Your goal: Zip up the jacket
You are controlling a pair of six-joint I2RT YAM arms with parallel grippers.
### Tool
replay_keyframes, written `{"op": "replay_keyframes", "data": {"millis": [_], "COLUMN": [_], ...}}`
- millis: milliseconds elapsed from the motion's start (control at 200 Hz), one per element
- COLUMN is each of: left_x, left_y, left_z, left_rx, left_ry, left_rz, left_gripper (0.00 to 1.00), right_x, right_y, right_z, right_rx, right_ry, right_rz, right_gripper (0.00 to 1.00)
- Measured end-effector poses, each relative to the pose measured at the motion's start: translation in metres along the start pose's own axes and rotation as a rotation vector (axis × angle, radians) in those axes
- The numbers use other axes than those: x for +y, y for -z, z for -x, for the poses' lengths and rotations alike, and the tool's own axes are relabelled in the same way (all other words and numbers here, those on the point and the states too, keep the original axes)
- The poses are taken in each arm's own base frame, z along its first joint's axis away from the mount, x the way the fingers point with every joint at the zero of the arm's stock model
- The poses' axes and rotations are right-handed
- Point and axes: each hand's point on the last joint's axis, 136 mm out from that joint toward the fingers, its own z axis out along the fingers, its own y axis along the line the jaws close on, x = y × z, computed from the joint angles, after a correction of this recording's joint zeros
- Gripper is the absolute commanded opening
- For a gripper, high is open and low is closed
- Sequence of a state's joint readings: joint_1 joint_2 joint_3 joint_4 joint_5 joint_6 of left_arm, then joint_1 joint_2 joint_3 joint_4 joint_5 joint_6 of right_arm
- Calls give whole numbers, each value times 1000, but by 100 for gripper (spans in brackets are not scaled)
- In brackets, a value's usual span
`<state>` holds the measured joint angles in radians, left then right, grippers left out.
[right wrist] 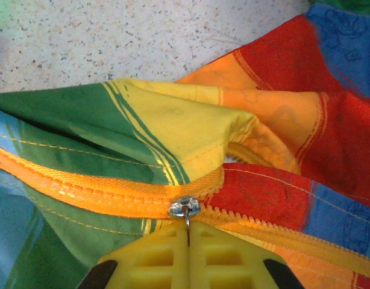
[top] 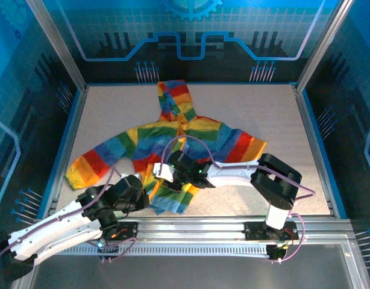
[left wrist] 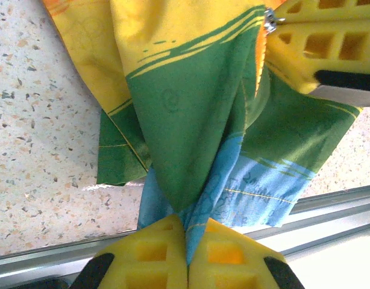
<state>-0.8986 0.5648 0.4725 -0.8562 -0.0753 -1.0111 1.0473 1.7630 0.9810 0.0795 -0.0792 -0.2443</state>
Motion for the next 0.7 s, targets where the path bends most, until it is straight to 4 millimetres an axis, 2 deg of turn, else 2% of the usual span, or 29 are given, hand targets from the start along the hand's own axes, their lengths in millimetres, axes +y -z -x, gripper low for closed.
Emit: {"op": "replay_keyframes", "data": {"millis": [180, 465, 555, 700], "left_x": [-5, -20, -21, -22], "left_y": [3, 15, 16, 20], "left_z": [2, 15, 17, 17], "left_rx": [1, -40, -47, -46], "left_ry": [-18, -38, -41, -41], "left_rz": [3, -24, -25, -24], "left_gripper": [0, 0, 0, 0], "right_x": [-9, -51, -58, -72], "right_y": [9, 26, 26, 23], "right_z": [3, 16, 19, 12], "right_rx": [28, 50, 62, 102], "right_ry": [-10, -120, -140, -176], "right_rz": [-26, -76, -78, -84], "right_gripper": [0, 0, 0, 0]}}
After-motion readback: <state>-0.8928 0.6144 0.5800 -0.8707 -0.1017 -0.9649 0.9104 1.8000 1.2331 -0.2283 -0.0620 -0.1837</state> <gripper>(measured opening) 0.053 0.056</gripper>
